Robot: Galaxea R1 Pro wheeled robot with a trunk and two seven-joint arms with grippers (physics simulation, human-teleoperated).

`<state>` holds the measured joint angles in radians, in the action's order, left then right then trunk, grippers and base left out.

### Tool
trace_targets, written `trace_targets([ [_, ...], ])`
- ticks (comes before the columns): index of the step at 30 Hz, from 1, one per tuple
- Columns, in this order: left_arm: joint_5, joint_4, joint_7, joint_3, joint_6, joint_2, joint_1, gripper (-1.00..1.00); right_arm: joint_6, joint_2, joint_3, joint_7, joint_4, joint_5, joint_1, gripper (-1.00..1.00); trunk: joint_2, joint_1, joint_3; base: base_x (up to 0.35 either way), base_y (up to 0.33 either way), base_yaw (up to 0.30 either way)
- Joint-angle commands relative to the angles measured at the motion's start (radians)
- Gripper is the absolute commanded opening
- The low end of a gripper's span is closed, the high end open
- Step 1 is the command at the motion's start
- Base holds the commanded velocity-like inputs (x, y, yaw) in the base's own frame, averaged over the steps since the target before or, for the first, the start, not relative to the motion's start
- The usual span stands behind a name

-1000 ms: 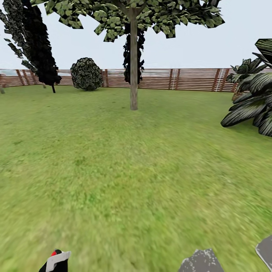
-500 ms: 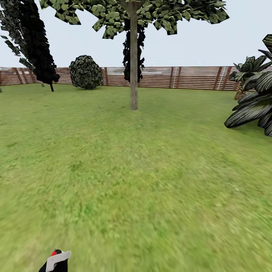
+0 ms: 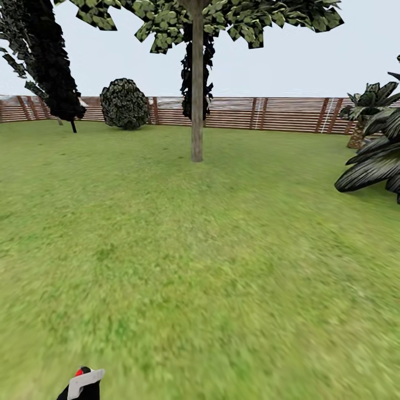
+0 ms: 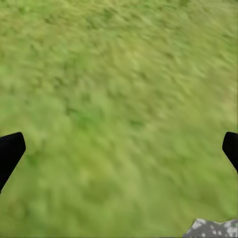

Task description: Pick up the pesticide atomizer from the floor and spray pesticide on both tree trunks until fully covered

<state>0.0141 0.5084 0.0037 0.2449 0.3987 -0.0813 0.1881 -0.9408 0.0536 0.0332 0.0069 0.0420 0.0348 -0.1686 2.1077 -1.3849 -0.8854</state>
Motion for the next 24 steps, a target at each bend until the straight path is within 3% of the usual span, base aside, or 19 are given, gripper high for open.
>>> trace_targets([
  [1,0.001,-0.001,0.0,0.0,0.003,0.0,0.001,-1.0,-0.003,0.0,0.004,0.001,-0.001,0.004,-0.001,1.0,0.0,0.0,-0.001,0.34,0.0,0.0],
  [24,0.003,0.005,-0.001,0.001,0.005,0.0,-0.01,-1.0,-0.003,0.0,0.004,0.001,-0.001,0.004,0.0,1.0,0.0,0.0,-0.001,0.34,0.0,0.0],
])
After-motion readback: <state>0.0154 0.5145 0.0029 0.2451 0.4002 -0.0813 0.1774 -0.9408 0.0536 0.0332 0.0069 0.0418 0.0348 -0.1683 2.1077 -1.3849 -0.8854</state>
